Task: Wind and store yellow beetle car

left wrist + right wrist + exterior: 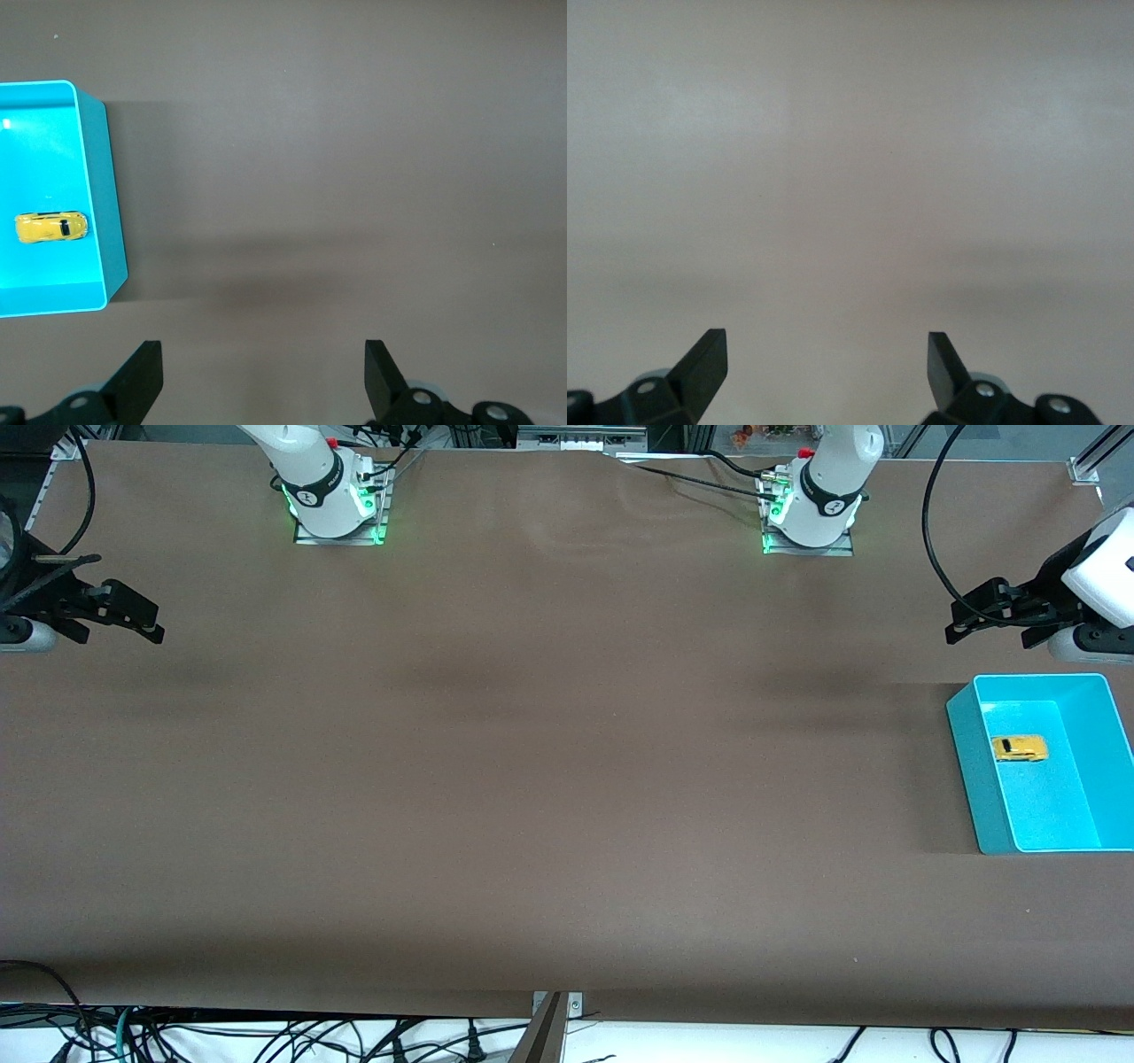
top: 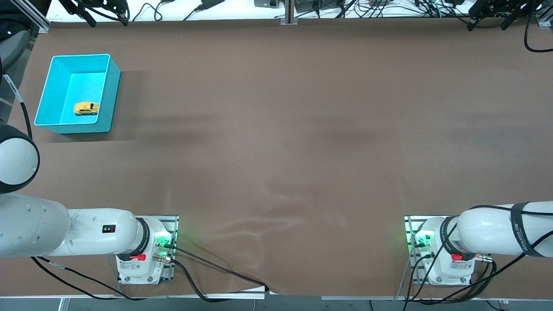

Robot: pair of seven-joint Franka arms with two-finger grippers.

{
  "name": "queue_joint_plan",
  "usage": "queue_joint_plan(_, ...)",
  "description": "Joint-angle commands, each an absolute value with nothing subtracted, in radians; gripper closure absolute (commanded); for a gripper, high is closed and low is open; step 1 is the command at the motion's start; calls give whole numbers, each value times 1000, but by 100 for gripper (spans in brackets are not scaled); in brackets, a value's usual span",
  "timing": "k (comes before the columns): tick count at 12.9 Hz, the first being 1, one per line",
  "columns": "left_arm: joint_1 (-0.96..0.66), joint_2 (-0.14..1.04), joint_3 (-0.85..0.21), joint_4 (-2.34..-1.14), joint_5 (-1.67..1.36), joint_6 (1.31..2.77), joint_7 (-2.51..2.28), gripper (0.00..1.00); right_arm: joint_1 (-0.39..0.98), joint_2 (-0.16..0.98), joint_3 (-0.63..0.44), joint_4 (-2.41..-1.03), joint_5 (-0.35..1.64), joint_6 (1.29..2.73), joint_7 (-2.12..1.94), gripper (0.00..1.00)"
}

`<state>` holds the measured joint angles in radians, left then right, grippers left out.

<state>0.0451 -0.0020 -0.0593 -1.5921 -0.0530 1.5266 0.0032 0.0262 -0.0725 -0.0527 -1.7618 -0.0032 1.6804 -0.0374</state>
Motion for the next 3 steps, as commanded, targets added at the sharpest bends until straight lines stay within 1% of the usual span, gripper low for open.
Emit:
queue_joint_plan(1,40,-3,-55,-1592,-72,1520,12,0,23,-66,-52,-1735,-6,1654,-31,0)
queue_joint_plan(3,41,-3,-55,-1592,-72,1520,12,0,25,-69,-52,-1736,-6,1654,-31,0)
